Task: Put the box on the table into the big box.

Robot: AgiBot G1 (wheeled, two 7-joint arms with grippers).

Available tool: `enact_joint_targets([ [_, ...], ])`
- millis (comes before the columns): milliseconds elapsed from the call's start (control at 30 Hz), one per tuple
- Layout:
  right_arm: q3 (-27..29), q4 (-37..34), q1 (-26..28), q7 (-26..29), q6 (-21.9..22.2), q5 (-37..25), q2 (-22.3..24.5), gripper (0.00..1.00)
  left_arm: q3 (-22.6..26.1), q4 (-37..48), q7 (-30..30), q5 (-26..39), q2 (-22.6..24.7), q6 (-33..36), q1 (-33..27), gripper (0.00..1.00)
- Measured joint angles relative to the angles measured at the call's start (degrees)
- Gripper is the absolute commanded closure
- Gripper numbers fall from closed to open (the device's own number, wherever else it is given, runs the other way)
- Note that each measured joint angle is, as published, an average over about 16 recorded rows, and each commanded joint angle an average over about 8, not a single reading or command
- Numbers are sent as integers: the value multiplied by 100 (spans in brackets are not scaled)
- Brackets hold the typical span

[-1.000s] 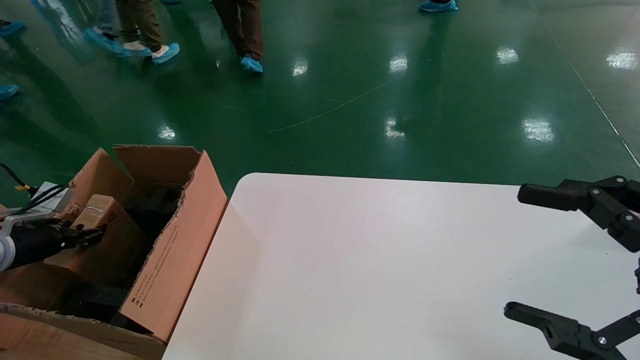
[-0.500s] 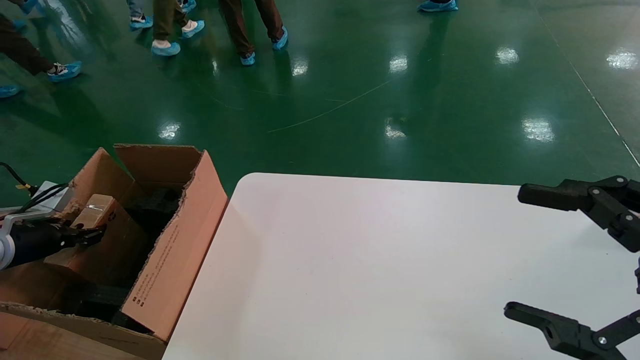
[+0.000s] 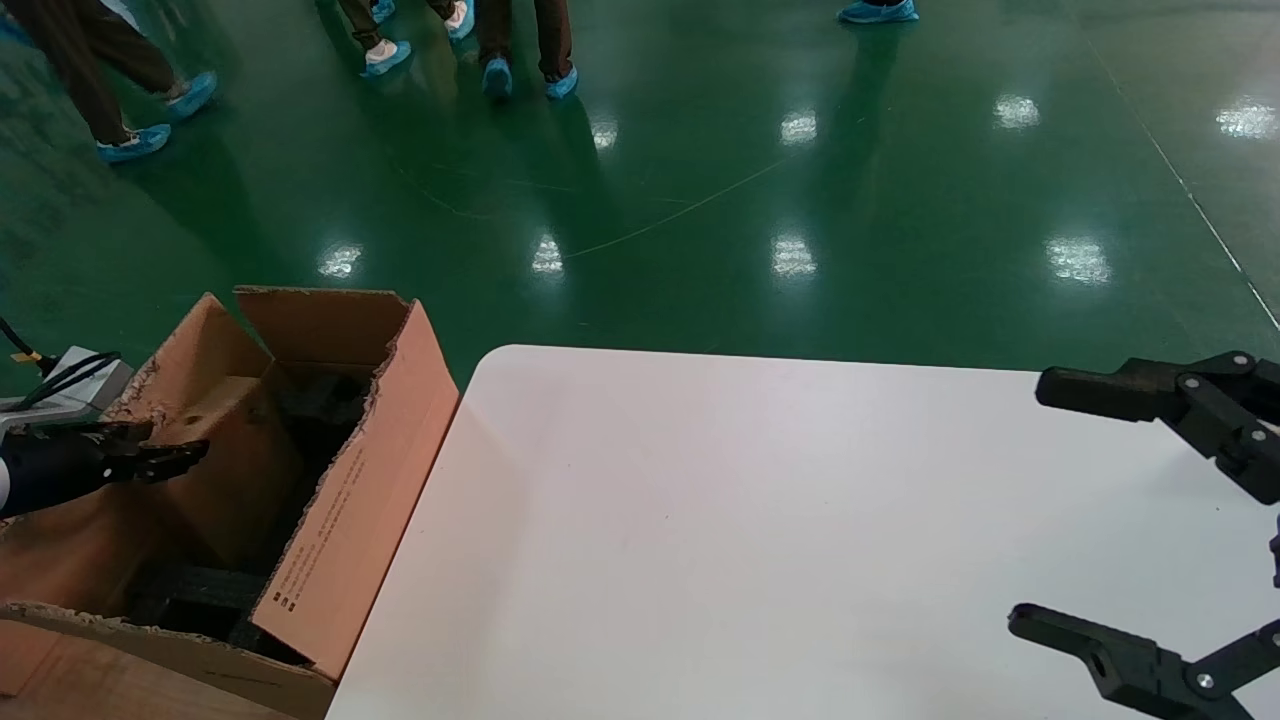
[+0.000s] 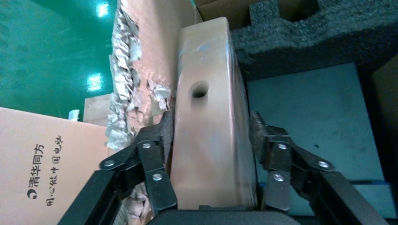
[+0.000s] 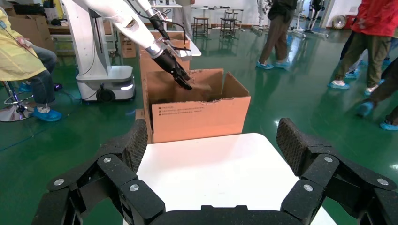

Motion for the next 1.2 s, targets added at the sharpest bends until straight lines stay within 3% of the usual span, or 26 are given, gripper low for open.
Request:
enact_joint_targets([
  [300, -3, 0, 1, -1, 1, 2, 1, 0, -21, -154, -113, 82, 5, 542, -150, 0],
  [833, -8, 0, 1, -4, 4, 5, 3, 0, -292, 133, 449, 307, 378, 3152, -908, 0],
  [1200, -11, -3, 1, -5, 6, 8, 4, 0, -437, 70, 685, 220, 584, 3905, -942, 0],
])
